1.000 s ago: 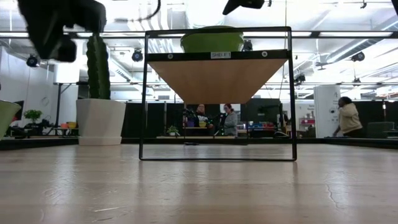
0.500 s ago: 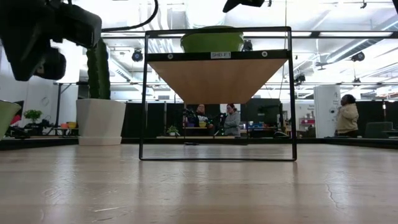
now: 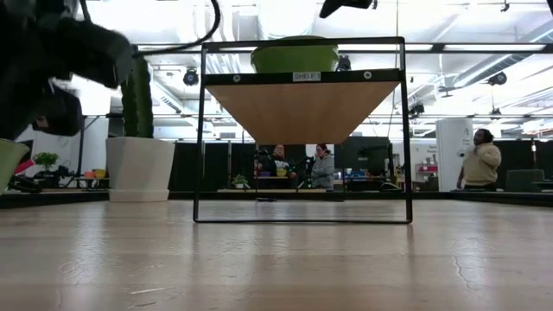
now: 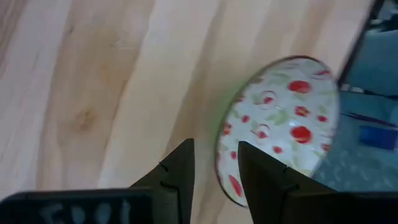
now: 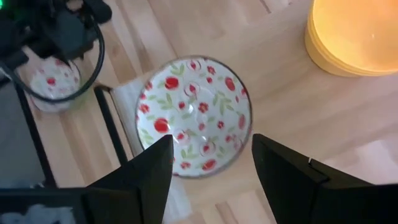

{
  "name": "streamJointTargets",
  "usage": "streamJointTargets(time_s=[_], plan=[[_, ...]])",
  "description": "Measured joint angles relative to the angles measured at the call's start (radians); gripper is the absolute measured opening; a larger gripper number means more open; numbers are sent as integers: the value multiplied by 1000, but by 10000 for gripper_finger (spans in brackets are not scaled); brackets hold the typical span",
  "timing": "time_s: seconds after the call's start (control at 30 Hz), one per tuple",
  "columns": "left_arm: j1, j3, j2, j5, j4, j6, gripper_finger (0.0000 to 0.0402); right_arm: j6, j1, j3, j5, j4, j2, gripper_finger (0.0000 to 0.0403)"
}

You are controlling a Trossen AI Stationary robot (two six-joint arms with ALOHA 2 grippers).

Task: Pick & Place Mini bowls
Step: Stack the white bowl on the white bowls on the shelf

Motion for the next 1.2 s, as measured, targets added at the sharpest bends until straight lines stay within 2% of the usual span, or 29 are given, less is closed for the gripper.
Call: streamJointTargets(time_s=[0.27,0.53,0.63,0.77,0.93,1.2], plan=[[-7,1,107,-4,59,-47,115,-62,0,0,2,-68,-5,215],[-10,5,158,7,117,-64,113,-97,0,0,2,-84,-23,215],[-9,5,179,33,115,-61,90,-102,0,0,2,-84,-33,215],[-9,2,182,35,110,-58,20,-108,0,0,2,-84,-50,215],[6,5,136,37,74,-66,6,-110,0,0,21,-84,-64,215],[60,106,-71,30,-117,-112,3,-109,0,0,94,-106,-83,215]])
